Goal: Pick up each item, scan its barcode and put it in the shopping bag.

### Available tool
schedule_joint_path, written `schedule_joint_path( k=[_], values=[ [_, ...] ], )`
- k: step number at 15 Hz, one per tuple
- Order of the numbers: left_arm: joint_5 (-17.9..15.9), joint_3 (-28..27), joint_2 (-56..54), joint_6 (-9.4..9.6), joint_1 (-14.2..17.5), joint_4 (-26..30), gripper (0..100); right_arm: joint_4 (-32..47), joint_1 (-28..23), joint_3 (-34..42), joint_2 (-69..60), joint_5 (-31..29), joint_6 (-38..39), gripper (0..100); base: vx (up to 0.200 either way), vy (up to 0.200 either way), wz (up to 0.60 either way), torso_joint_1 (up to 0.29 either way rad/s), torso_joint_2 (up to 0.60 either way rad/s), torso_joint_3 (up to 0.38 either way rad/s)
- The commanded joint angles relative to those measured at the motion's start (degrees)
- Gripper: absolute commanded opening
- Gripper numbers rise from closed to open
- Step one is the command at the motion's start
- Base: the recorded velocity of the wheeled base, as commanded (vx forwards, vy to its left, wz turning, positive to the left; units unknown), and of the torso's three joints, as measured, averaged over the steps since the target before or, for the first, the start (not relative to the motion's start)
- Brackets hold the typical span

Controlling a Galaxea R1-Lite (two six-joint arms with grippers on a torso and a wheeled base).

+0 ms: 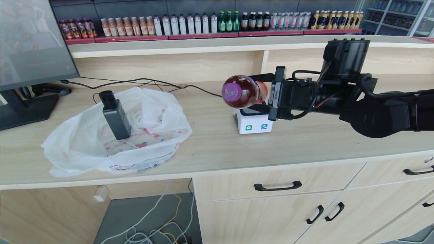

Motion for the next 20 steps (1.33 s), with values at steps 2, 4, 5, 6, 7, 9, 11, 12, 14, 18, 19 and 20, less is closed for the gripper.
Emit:
schedule_joint_path(
  k=[2,4,5,6,7,9,11,12,14,18,19,20],
  values=[
    [0.01,0.0,0.01,0.0,0.01,0.0,100,-0.09,-0.58,0.88,-0.24,0.13,-0.08,0,0.0,0.0,0.0,0.0,0.0,0.0],
    [0.01,0.0,0.01,0.0,0.01,0.0,100,-0.09,-1.02,0.97,0.02,0.13,-0.61,0,0.0,0.0,0.0,0.0,0.0,0.0],
    [0.01,0.0,0.01,0.0,0.01,0.0,100,-0.09,-1.19,0.97,0.11,0.22,-0.78,0,0.0,0.0,0.0,0.0,0.0,0.0],
    [0.01,0.0,0.01,0.0,0.01,0.0,100,-0.09,-1.37,0.97,0.11,0.57,-0.78,0,0.0,0.0,0.0,0.0,0.0,0.0],
    [0.01,0.0,0.01,0.0,0.01,0.0,100,-0.09,-1.45,1.05,0.2,0.92,-0.78,0,0.0,0.0,0.0,0.0,0.0,0.0],
    [0.01,0.0,0.01,0.0,0.01,0.0,100,-0.09,-1.89,0.97,0.2,1.27,-0.96,0,0.0,0.0,0.0,0.0,0.0,0.0],
    [0.01,0.0,0.01,0.0,0.01,0.0,100,-0.09,-2.07,1.49,0.2,1.45,-0.96,0,0.0,0.0,0.0,0.0,0.0,0.0],
    [0.01,0.0,0.01,0.0,0.01,0.0,100,-0.09,-2.25,1.4,0.2,1.45,-0.96,0,0.0,0.0,0.0,0.0,0.0,0.0],
    [-0.08,0.0,0.01,0.0,0.01,0.09,100,-0.09,-2.51,1.14,0.37,1.45,-0.61,0,0.0,0.0,0.0,0.0,0.0,0.0],
    [0.01,0.0,0.01,0.0,0.01,0.0,100,-0.09,-3.04,1.4,0.55,1.54,-0.61,0,0.0,0.0,0.0,0.0,0.0,0.0],
    [0.01,0.0,0.01,0.0,0.01,0.0,100,-0.09,-3.04,1.49,0.55,1.54,-0.61,0,0.0,0.0,0.0,0.0,0.0,0.0],
    [0.01,0.0,0.01,0.0,0.01,0.0,100,-0.09,-3.04,1.58,0.46,1.45,-0.52,0,0.0,0.0,0.0,0.0,0.0,0.0]
  ],
)
